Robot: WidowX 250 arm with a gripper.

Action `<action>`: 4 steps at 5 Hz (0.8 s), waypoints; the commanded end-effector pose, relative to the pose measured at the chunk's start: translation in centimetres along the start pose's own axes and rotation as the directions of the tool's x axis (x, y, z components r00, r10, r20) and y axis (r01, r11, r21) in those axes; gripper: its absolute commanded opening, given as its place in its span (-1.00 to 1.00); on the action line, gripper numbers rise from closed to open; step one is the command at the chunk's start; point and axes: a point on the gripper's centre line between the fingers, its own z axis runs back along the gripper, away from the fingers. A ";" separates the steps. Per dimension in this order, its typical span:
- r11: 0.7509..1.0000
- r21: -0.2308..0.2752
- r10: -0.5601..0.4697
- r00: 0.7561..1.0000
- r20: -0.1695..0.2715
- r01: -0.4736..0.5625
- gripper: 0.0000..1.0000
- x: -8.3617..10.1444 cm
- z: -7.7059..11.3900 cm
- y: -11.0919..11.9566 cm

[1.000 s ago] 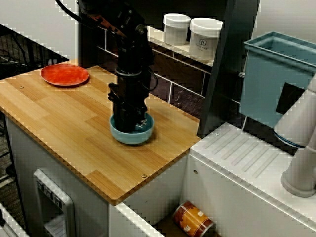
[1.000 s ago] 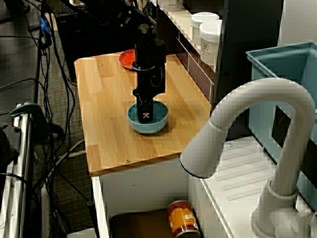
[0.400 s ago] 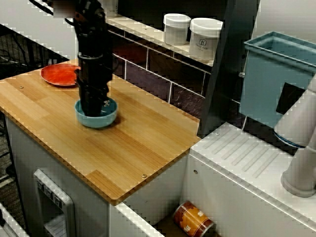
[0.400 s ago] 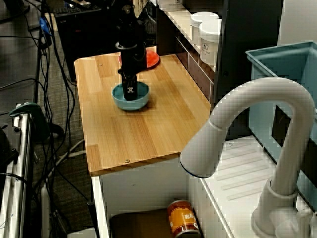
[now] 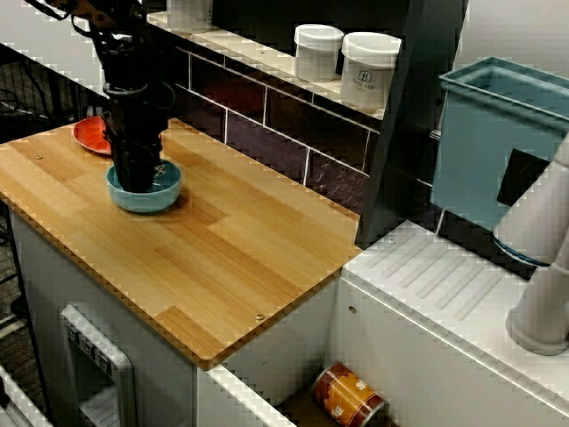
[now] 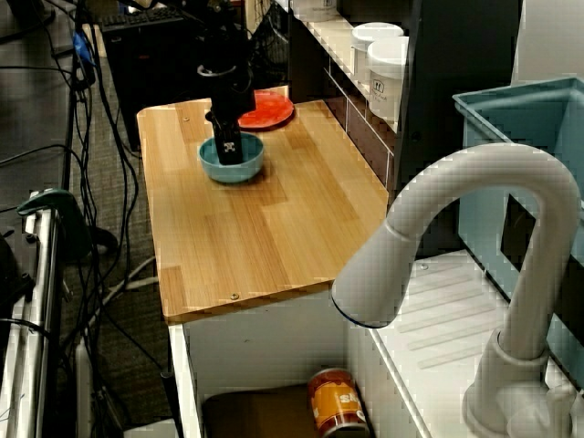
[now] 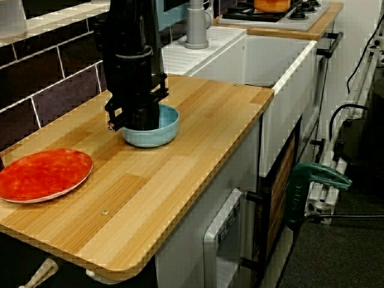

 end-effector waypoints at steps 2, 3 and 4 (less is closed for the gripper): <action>0.999 -0.007 0.049 0.998 0.045 -0.049 -1.00 -1.9 2.7 4.2; 0.998 -0.014 0.057 0.997 0.053 -0.056 -1.00 -3.0 2.6 4.7; 0.999 -0.012 0.042 0.998 0.053 -0.042 -1.00 -3.7 2.3 4.4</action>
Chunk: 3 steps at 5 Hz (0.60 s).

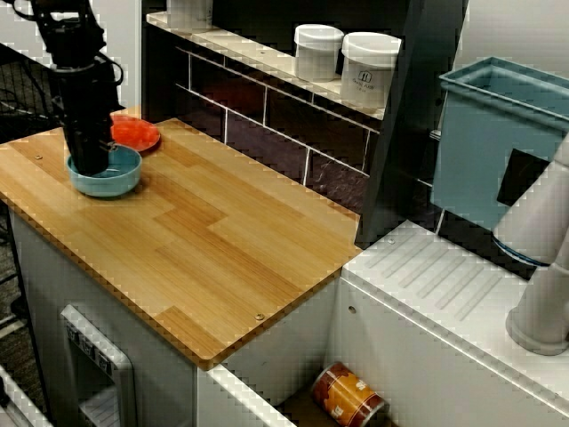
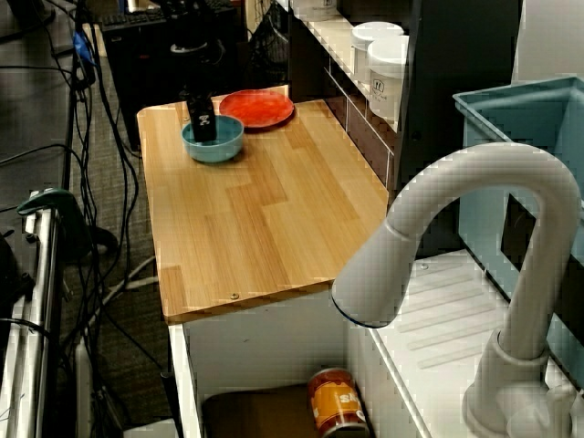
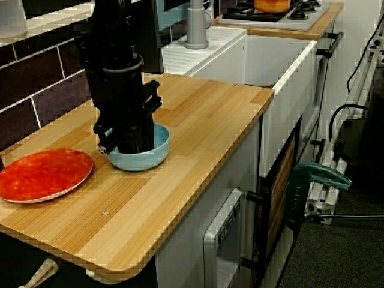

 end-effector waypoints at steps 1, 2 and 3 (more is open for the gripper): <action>0.999 0.028 -0.032 0.998 0.057 0.030 -1.00 -1.1 1.9 -0.3; 0.999 0.009 -0.035 0.997 0.063 0.035 -1.00 -0.6 2.9 -0.6; 1.000 -0.008 -0.019 0.997 0.079 0.020 -1.00 0.1 4.2 -0.1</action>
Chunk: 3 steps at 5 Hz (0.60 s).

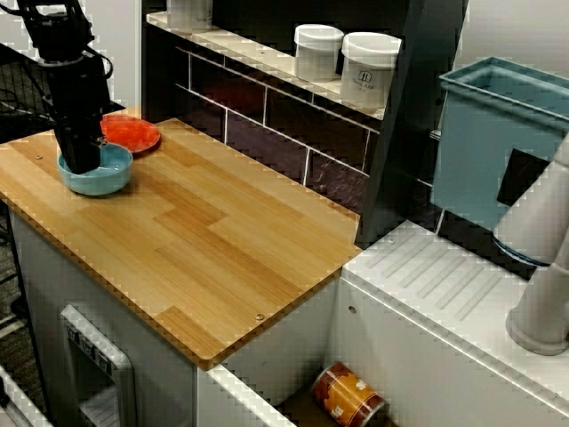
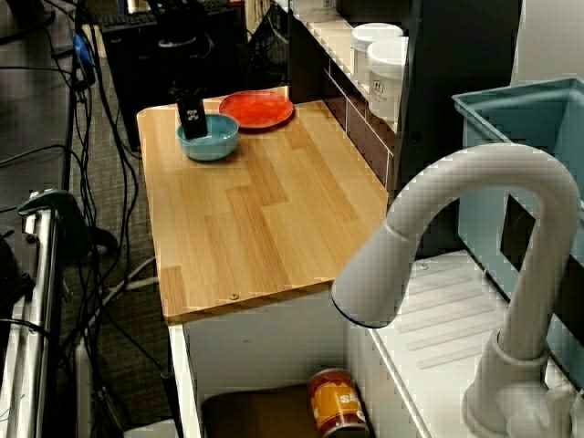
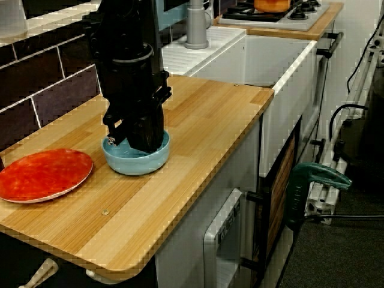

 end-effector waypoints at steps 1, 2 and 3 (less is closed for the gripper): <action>0.999 0.020 0.024 0.995 0.093 -0.026 -1.00 1.3 3.9 2.0; 0.997 0.018 0.073 0.990 0.121 -0.075 -1.00 1.5 4.9 4.1; 0.996 0.023 0.085 0.986 0.146 -0.089 -1.00 1.4 5.4 6.3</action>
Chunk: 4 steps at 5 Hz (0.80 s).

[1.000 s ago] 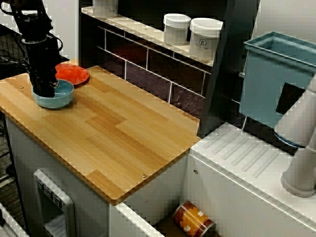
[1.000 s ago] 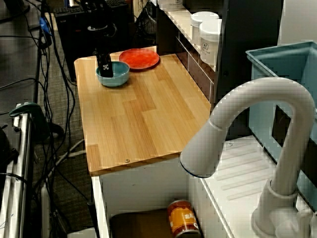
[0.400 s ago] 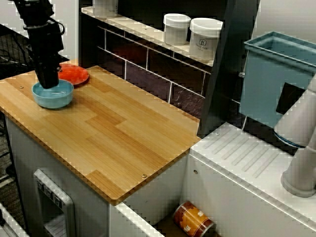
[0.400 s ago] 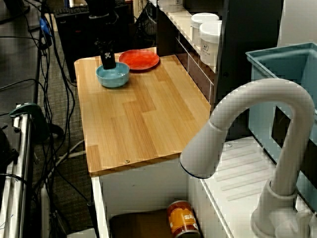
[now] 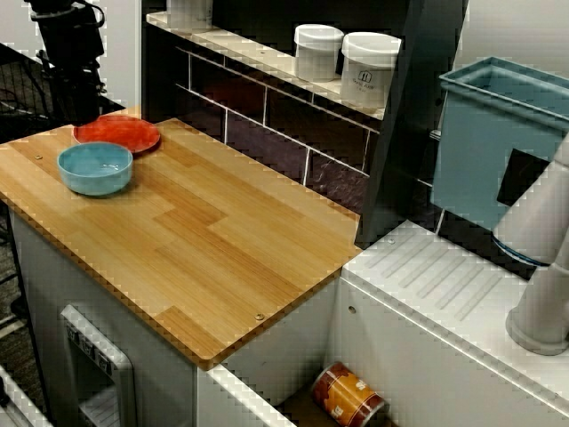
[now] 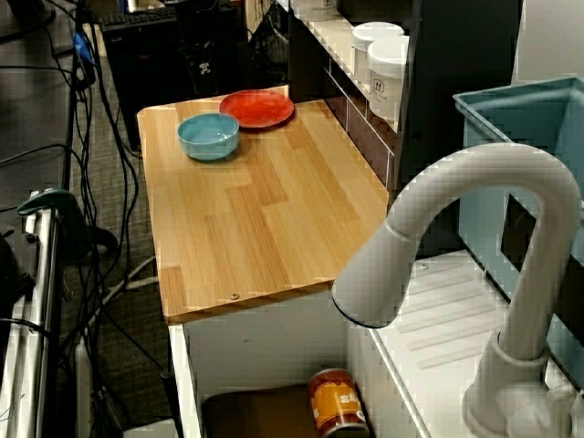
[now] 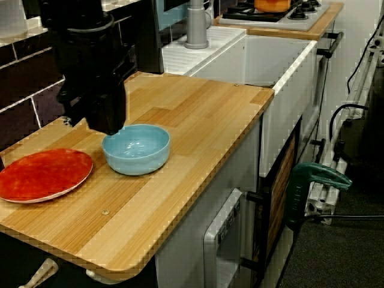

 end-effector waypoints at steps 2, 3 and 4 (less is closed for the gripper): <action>0.997 0.057 0.051 0.996 0.067 -0.054 -1.00 -1.5 0.7 5.7; 0.996 0.075 0.035 0.999 0.034 -0.038 -1.00 -1.8 -0.8 4.9; 0.995 0.093 0.022 1.000 0.016 -0.024 -1.00 -1.6 -1.8 4.2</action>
